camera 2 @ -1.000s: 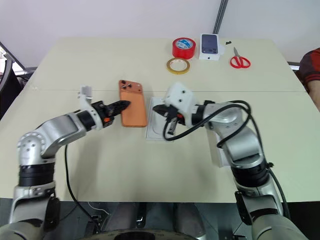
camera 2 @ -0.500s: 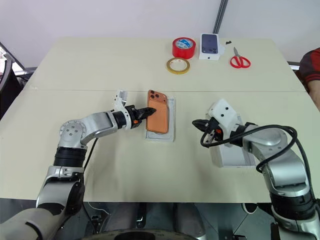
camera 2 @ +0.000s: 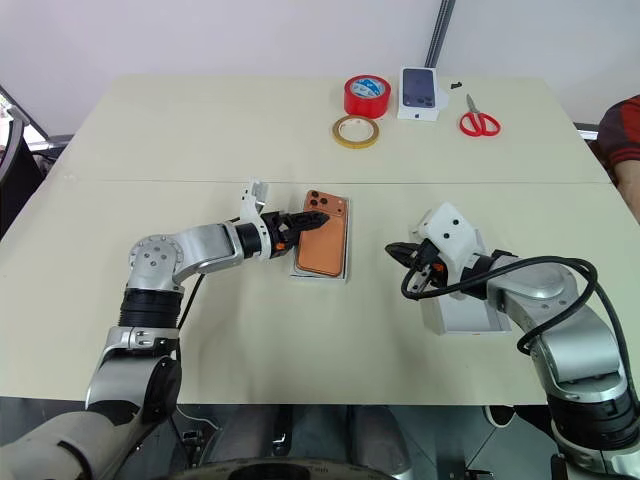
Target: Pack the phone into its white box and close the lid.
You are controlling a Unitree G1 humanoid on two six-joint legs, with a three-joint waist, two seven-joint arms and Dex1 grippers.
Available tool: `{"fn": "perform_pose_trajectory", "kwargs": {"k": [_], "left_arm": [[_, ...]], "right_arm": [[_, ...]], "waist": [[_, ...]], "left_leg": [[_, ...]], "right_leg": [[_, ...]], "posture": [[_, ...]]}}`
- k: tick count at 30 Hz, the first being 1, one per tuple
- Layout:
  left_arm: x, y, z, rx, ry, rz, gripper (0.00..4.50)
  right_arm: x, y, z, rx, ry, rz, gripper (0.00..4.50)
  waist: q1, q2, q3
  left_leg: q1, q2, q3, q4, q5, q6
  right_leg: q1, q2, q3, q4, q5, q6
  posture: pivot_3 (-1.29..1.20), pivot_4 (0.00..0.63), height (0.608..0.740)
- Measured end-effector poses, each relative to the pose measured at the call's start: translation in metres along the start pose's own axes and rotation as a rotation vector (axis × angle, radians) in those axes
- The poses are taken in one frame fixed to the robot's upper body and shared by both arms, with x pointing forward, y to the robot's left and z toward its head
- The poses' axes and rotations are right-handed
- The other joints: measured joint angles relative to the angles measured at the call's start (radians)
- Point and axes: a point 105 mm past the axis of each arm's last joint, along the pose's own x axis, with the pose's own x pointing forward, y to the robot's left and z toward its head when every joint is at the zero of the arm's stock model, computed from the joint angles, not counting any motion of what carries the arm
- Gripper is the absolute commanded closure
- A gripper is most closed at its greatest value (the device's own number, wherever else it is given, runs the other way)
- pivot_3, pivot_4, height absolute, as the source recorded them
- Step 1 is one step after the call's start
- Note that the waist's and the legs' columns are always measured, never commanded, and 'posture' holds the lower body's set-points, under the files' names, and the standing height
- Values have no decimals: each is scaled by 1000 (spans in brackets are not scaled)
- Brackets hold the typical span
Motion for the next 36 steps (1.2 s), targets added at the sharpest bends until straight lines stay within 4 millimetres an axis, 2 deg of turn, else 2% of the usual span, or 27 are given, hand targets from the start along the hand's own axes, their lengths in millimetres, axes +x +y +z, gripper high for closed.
{"fn": "perform_pose_trajectory", "kwargs": {"k": [5, 8, 11, 14, 17, 20, 21, 25, 29, 36], "left_arm": [[-13, -1, 7, 40, -12, 12, 171], [-30, -7, 19, 97, -50, 5, 171], [-51, -5, 32, 197, -91, 64, 171], [-62, 7, 37, 303, -107, 164, 1047], [-68, 25, 35, 458, -88, 290, 2517], [-64, 34, 29, 604, -55, 339, 4158], [-61, 35, 27, 658, -42, 345, 4463], [-45, 38, 13, 794, 32, 337, 4463], [-23, 38, -3, 865, 112, 292, 4463], [-9, 33, -13, 931, 180, 233, 4463]], "right_arm": [[2, 1, 1, -22, 4, 10, 4500], [7, 4, 3, -32, 5, 23, 4500], [15, 5, 2, -53, 29, 30, 4500], [24, 0, -3, -69, 71, 4, 4500], [37, -12, -8, -63, 113, -58, 4500], [51, -18, -11, -68, 157, -90, 4500], [56, -18, -9, -77, 162, -94, 4500], [69, -19, -11, -130, 206, -117, 4500], [87, -6, -13, -146, 217, -99, 4500], [91, -2, -19, -190, 250, -86, 4500]], "waist": [[-1, 0, 0], [-3, 0, 0], [-3, 0, 0], [1, 0, 0], [-2, 0, 0], [0, 1, 1], [-1, 1, 1], [0, 1, 1], [-2, 1, 1], [0, 1, 1]], "left_leg": [[0, 0, 0, 0, 0, 0], [0, 0, 0, 0, 0, 0], [0, 0, 0, 0, 0, 0], [0, 0, 0, 0, 0, 0], [0, 0, 0, -1, 0, -1], [0, 0, 0, -1, 0, -1], [0, 0, 0, -1, 0, -1], [-1, 0, 0, -1, 0, -1], [-1, 0, 0, -1, 0, -1], [-2, 0, 0, -1, 0, 0]], "right_leg": [[0, 0, 0, 0, 0, 0], [0, 0, 0, 0, 0, 0], [0, 0, 0, 0, 0, 0], [0, -1, 0, 0, 0, 0], [0, 0, 0, 0, 0, 0], [-1, 0, 0, 0, 0, 0], [-1, 0, 0, 0, 0, 0], [-1, 0, 0, 0, 0, 0], [-2, 0, 0, 0, 0, 0], [-2, 0, 0, 0, 0, 0]], "posture": [[0, 150, 740], [0, 150, 740], [0, 150, 740], [0, 150, 740], [0, 150, 740], [0, 150, 740], [0, 150, 740], [0, 150, 740], [0, 150, 740], [0, 150, 740]]}}
